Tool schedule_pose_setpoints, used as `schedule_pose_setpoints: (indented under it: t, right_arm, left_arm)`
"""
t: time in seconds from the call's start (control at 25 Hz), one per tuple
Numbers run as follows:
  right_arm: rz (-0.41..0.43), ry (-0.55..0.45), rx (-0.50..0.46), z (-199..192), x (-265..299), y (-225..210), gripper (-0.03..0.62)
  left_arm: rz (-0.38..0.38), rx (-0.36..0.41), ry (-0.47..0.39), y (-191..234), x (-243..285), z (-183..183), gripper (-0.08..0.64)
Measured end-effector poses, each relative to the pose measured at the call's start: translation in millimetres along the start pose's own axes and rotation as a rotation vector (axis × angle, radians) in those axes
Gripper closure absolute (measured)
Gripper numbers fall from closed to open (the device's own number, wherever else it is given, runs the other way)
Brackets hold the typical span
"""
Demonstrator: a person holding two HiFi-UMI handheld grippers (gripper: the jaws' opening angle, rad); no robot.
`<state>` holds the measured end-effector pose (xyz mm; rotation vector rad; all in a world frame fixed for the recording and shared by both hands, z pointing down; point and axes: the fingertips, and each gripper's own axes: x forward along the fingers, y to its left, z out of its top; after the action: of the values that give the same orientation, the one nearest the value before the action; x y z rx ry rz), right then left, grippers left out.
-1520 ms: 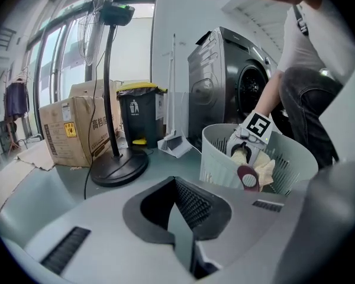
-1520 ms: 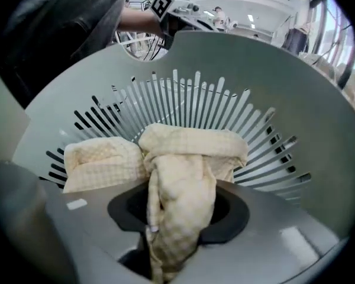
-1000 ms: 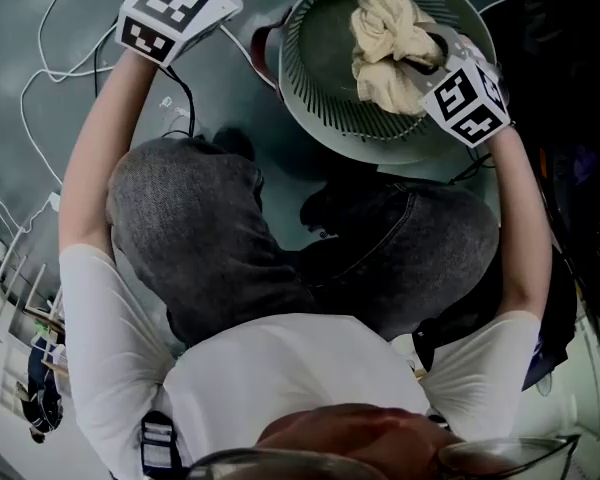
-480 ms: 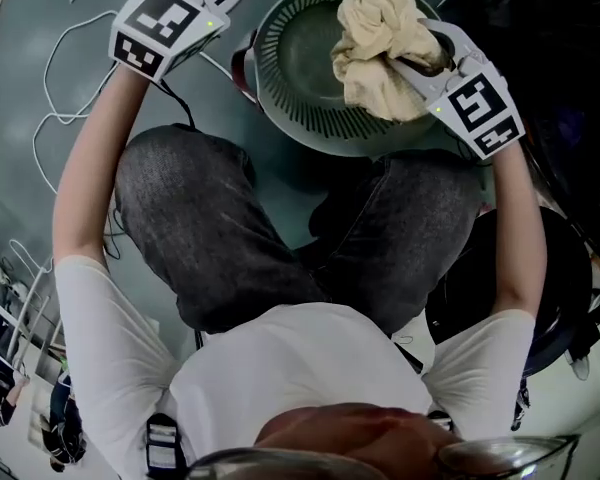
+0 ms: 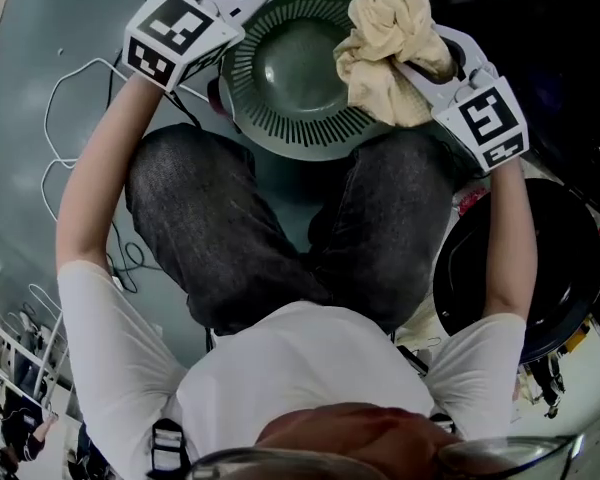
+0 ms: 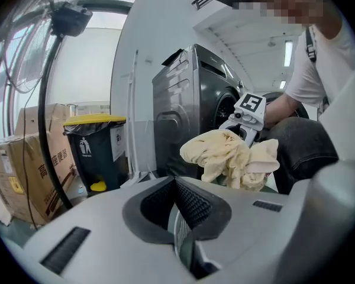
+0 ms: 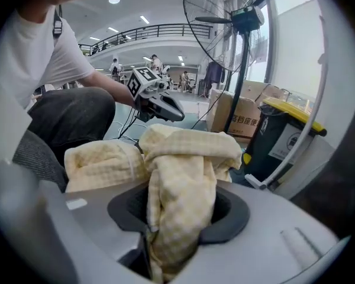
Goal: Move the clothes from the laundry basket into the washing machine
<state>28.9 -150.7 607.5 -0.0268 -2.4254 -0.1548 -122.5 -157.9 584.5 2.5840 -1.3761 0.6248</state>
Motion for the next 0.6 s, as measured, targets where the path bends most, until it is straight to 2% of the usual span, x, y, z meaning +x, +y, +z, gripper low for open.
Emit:
schedule_pose_setpoints:
  t: [0.08,0.28,0.6]
  right_arm:
    - [-0.041,-0.018,0.024,-7.7,-15.9,-7.2,0.394]
    - [-0.174,-0.081,0.092,-18.0,-96.0,-36.0,0.396]
    - [-0.262,-0.097,0.131,-27.0,-109.7,-35.5,0.394]
  left_arm:
    - [-0.017,0.025,0.005,-7.4,11.2,7.8,0.555]
    - [-0.075,0.069,-0.017,-39.3,44.5,76.4,0.554]
    - [-0.168,0.088,-0.089,-68.2,77.5,113.7,0.554]
